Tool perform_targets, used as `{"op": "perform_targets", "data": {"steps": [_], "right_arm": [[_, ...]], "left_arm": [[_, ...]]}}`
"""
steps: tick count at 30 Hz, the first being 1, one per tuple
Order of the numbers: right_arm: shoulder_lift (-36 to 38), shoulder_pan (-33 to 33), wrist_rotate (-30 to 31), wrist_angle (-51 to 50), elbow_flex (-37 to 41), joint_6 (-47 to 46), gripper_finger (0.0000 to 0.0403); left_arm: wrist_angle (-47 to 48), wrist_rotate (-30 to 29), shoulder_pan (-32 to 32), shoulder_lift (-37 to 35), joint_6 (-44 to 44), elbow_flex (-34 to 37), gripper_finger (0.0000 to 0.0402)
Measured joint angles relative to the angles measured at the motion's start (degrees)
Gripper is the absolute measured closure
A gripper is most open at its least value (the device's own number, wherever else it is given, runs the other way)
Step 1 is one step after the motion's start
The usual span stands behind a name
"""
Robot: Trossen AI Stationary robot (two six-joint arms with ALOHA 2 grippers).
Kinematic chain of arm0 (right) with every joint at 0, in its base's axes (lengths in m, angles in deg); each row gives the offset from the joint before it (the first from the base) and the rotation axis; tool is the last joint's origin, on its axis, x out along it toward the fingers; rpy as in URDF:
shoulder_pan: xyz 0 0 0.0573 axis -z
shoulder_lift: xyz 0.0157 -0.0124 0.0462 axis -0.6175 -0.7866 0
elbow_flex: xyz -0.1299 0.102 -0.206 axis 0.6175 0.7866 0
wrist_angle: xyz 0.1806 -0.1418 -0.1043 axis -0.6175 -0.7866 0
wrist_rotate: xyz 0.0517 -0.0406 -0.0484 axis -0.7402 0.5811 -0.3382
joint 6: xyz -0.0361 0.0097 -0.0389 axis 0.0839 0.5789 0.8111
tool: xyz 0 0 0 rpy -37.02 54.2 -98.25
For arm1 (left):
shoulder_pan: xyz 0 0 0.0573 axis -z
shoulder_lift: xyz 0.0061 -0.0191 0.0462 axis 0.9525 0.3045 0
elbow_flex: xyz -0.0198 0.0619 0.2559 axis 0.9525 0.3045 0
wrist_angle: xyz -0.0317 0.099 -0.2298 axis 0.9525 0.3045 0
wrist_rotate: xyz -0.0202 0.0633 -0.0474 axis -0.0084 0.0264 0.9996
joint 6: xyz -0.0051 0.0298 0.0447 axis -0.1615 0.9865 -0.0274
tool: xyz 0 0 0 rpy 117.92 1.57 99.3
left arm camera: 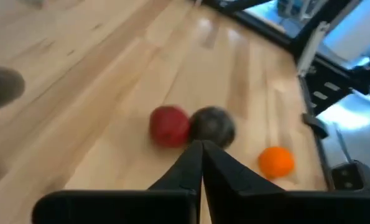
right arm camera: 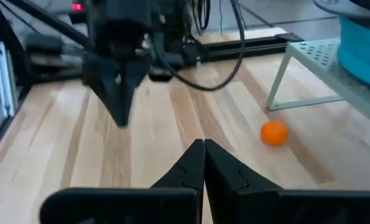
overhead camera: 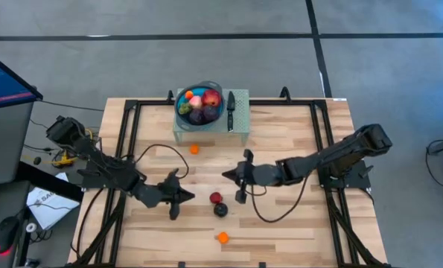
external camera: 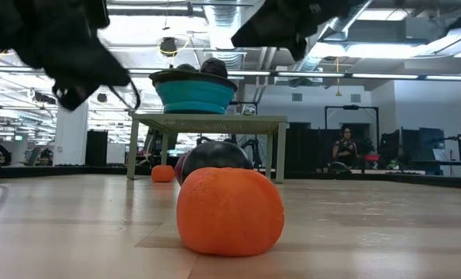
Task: Pick & Place Fruit
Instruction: Put the orange into the blue strainer bowl
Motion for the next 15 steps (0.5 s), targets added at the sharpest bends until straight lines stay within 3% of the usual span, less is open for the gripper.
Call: {"op": "perform_targets", "data": {"steps": [3, 6, 10, 15], "right_arm": [[-0.5, -1.4, 1.1, 4.5, 2.9, -1.0, 0.0402], [-1.5, -2.4, 2.9, 6.4, 3.6, -2.0, 0.0402], [-3.5, -3.2, 3.7, 7.8, 4.1, -2.2, 0.0402], [-6.8, -3.8, 3.4, 11.6, 4.1, -1.9, 0.0402]], "left_arm": [[-0.1, -2.3, -1.5, 3.7, -4.3, 0.4, 0.0385], [-0.3, -4.3, -3.2, 7.8, 0.9, 0.4, 0.0356], [-0.7, -11.3, -5.8, 12.6, 8.0, 0.4, 0.0292], [-1.9, -21.0, -11.1, 17.0, 2.0, 0.4, 0.0199]]}}
